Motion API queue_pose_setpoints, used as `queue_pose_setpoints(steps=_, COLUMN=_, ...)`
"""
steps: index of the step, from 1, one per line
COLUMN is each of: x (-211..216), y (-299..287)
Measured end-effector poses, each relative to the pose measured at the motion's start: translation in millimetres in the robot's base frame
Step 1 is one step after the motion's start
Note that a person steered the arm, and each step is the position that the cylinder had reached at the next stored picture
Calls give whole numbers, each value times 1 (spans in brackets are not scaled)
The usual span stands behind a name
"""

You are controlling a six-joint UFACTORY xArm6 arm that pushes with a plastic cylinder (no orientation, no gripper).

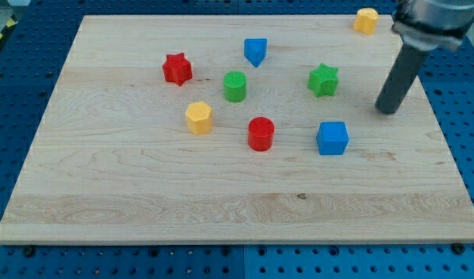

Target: Push the yellow heart to the bottom right of the green star

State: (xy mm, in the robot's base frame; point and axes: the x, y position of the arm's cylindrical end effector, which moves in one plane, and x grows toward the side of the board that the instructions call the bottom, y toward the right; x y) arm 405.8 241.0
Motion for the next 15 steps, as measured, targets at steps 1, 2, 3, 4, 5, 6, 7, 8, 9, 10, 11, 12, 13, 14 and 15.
queue_pose_setpoints(steps=1, x=-68, y=31)
queue_pose_setpoints(steps=2, x=-125, y=55)
queue_pose_setpoints(steps=3, x=-165, y=75)
queue_pose_setpoints(steps=4, x=-213, y=84)
queue_pose_setpoints(steps=5, x=-215, y=80)
queue_pose_setpoints(steps=6, x=-215, y=80)
queue_pose_setpoints(steps=7, x=-214, y=64)
queue_pose_setpoints(steps=8, x=-214, y=44)
queue_pose_setpoints(steps=9, x=-215, y=33)
queue_pose_setpoints(steps=10, x=-215, y=17)
queue_pose_setpoints(steps=11, x=-214, y=2)
queue_pose_setpoints(steps=12, x=-214, y=-12)
queue_pose_setpoints(steps=13, x=-214, y=-19)
queue_pose_setpoints(steps=14, x=-214, y=-15)
queue_pose_setpoints(steps=15, x=-210, y=-3)
